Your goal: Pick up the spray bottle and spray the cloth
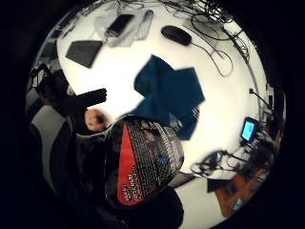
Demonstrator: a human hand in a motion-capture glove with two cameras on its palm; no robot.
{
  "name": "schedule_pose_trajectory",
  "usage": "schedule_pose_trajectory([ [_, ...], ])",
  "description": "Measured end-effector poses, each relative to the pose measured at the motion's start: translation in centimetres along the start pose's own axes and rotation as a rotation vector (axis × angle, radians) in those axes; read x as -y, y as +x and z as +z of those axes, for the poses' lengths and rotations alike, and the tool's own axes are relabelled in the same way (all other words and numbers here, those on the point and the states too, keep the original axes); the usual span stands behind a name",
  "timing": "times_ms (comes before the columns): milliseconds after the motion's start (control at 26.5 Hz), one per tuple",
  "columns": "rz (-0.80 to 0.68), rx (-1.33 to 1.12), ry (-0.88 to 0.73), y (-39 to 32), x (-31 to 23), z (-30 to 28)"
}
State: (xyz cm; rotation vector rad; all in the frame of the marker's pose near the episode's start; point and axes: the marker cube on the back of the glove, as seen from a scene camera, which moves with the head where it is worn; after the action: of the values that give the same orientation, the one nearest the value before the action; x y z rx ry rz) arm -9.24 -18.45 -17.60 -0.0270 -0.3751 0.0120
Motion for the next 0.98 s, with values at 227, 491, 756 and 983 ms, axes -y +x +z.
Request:
schedule_pose_trajectory([
  [227,-0.143,0.290,0.204,-2.5,4.0,2.3],
  [491,-0.222,0.408,0.423,-2.3,9.9,6.2],
  [756,-0.226,0.561,0.503,-2.8,14.8,8.1],
  [983,-0.248,0.577,0.518,-3.1,15.0,8.0],
])
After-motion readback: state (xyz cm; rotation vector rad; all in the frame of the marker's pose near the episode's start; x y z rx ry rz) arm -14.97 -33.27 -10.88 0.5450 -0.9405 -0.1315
